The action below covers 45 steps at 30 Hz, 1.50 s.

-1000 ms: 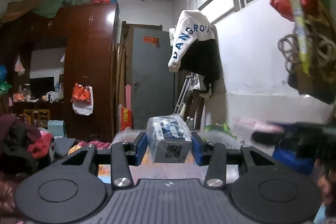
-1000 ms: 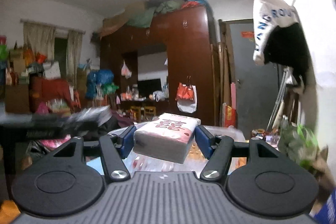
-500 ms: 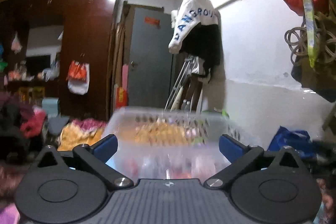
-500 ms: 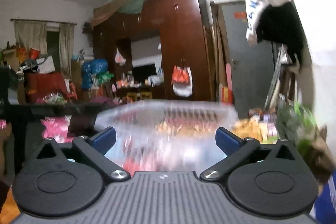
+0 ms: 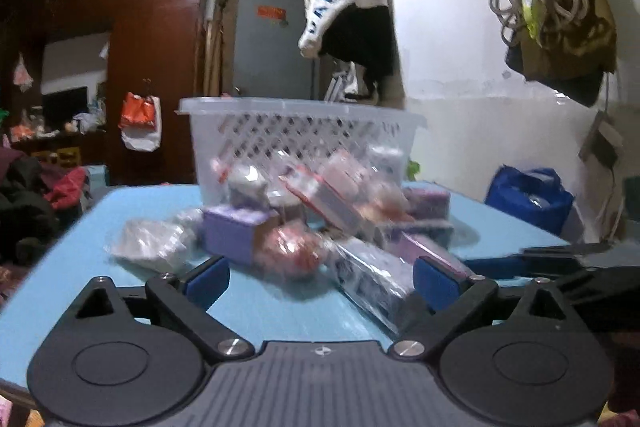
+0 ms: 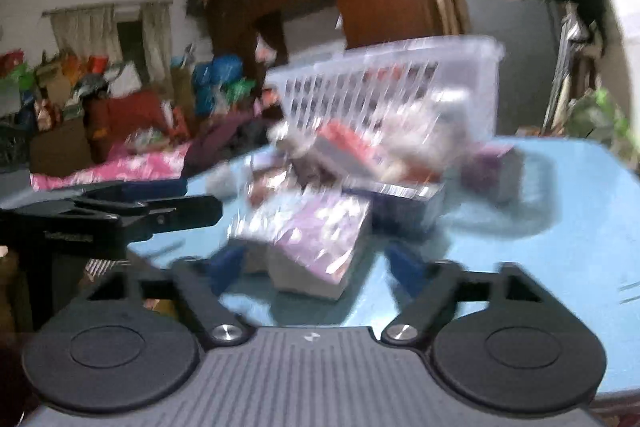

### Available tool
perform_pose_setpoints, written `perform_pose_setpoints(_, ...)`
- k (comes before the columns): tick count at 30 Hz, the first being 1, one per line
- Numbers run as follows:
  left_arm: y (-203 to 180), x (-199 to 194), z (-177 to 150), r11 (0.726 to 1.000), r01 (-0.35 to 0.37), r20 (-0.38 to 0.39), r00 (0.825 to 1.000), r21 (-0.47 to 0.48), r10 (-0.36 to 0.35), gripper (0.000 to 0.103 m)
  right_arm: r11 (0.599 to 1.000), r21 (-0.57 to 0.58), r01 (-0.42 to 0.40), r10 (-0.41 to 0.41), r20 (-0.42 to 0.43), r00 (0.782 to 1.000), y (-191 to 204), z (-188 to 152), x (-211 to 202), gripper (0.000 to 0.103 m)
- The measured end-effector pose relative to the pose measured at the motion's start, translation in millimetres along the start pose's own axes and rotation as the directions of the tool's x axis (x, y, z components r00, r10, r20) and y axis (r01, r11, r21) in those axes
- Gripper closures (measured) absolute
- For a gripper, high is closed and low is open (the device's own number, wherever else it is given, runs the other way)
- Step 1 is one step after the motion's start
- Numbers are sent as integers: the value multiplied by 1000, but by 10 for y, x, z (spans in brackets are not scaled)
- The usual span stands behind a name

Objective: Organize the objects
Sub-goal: 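Grasp the purple tissue pack with right tool while left tool grasps blue-white box, drop both in basket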

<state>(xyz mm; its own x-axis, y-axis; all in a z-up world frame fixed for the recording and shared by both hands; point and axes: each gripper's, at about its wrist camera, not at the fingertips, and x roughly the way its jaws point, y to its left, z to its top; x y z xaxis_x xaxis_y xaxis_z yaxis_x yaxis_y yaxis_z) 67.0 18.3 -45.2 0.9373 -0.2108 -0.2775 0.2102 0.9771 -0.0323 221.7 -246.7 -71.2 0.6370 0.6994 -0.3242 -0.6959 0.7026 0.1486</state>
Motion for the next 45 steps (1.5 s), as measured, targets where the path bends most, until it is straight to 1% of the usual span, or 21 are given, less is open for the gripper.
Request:
perform_pose_setpoints(1, -28, 6, -17, 1000, -1, -3, 1000, 10, 1, 4, 1000, -16, 13, -13, 11, 1000, 11, -4, 12, 39)
perform_pose_setpoints(2, -57, -6, -48, 1000, -7, -4, 1000, 17, 7, 4, 1000, -21, 22, -21, 9, 1000, 41, -17, -11, 50)
perform_pose_setpoints(3, -90, 3, -73, 1000, -8, -7, 1000, 20, 9, 4, 999, -26, 24, -23, 11, 1000, 34, -18, -50, 54)
perform_pose_setpoints(4, -122, 19, -80, 1000, 1, -11, 1000, 20, 0, 4, 999, -26, 34, -33, 12, 999, 26, -36, -97, 54)
perform_pose_setpoints(6, -216, 69, -110, 1000, 20, -18, 1000, 21, -19, 3, 994, -39, 97, -96, 32, 995, 18, -60, -212, 54)
perform_pose_setpoints(8, -308, 153, -133, 999, 29, -32, 999, 26, -28, 3, 992, -35, 119, -118, 52, 992, -1, -147, -342, 54)
perform_pose_setpoints(12, -443, 280, -178, 998, 45, -49, 998, 33, -43, 3, 991, -24, 129, -127, 51, 991, -124, -159, -401, 54)
perform_pose_setpoints(15, -511, 342, -178, 998, 25, -52, 998, 52, -22, 4, 990, -1, 138, -138, 56, 989, -209, -184, -428, 54)
perform_pose_setpoints(21, -618, 489, -162, 996, 27, -80, 997, 81, -21, 3, 989, 19, 146, -147, 70, 987, -276, -208, -467, 54)
perform_pose_setpoints(22, -635, 497, -166, 996, 24, -78, 997, 83, -18, 7, 989, 19, 148, -149, 72, 986, -281, -203, -466, 54)
perform_pose_setpoints(23, -646, 485, -171, 996, 26, -70, 997, 82, -20, 22, 989, 19, 150, -151, 73, 986, -289, -207, -468, 54)
perform_pose_setpoints(24, -654, 466, -175, 996, 32, -62, 998, 83, -27, 23, 988, 21, 151, -152, 73, 986, -293, -209, -468, 54)
perform_pose_setpoints(28, -696, 349, -193, 993, 11, -15, 1000, 115, -9, 24, 988, 23, 151, -152, 71, 986, -309, -210, -460, 54)
perform_pose_setpoints(30, -687, 281, -180, 993, 10, 7, 1000, 116, -11, 24, 988, 23, 155, -156, 70, 985, -309, -210, -458, 54)
perform_pose_setpoints(33, -628, 193, -158, 994, -9, 34, 999, 106, 5, 24, 987, 23, 160, -162, 70, 984, -304, -201, -460, 54)
perform_pose_setpoints(39, -454, 109, -139, 997, -37, 52, 998, 66, 33, 24, 988, 23, 154, -156, 79, 985, -297, -200, -463, 54)
perform_pose_setpoints(45, -354, 101, -140, 998, -44, 54, 998, 43, 42, 24, 990, 18, 142, -143, 98, 985, -278, -183, -490, 54)
